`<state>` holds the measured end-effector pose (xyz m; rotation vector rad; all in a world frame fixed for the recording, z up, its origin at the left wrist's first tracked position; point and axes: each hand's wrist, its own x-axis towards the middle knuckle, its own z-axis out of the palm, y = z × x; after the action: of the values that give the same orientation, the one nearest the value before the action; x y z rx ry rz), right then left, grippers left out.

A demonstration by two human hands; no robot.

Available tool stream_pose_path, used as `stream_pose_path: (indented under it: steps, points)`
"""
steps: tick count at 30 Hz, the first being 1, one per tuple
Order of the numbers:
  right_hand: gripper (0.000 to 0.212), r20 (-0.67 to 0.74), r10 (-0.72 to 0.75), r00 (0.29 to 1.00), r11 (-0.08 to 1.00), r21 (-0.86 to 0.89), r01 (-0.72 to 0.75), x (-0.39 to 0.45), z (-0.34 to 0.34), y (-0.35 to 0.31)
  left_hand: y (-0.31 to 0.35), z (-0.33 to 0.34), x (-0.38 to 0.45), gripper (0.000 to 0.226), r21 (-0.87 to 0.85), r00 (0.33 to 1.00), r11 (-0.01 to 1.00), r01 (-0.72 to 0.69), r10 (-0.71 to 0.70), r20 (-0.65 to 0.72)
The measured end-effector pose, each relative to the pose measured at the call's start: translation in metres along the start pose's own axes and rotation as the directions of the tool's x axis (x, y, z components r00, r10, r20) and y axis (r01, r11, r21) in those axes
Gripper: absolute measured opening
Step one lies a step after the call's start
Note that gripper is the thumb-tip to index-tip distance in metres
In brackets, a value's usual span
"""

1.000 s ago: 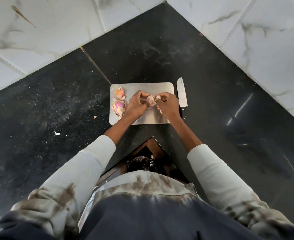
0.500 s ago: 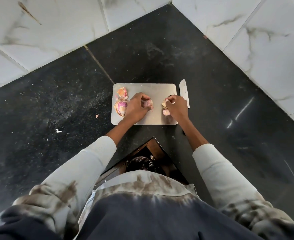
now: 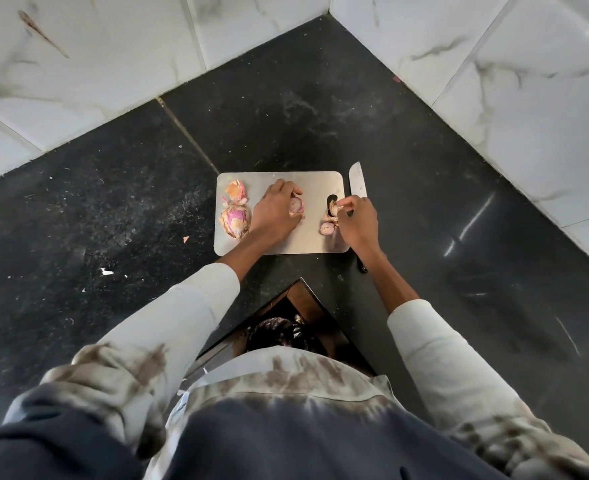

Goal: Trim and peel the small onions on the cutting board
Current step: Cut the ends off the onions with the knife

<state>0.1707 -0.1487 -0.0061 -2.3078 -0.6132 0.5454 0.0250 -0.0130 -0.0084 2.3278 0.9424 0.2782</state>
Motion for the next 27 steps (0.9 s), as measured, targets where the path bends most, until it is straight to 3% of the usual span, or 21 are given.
stream_pose_path:
  steps: [6,14,20,27]
  points:
    - [0.019,0.004,-0.04,0.999,0.999,0.006,0.04,-0.002,0.0,-0.002,0.009,-0.005,0.041,0.047,0.024,0.997,0.999,0.036,-0.035,-0.072]
    - [0.018,-0.014,-0.045,0.999,0.999,-0.009,0.045,-0.003,-0.002,0.001,0.001,0.016,0.047,0.052,0.079,0.997,0.994,0.071,-0.069,-0.02]
    - [0.019,-0.075,-0.077,0.994,0.997,-0.01,0.077,-0.008,0.004,-0.007,-0.008,0.003,0.032,0.059,0.075,1.0,0.997,0.018,-0.016,-0.016]
    - [0.024,0.048,-0.206,0.977,0.978,0.027,0.205,-0.027,0.035,-0.043,-0.031,-0.025,-0.003,0.04,0.012,0.981,0.999,0.052,-0.049,-0.19]
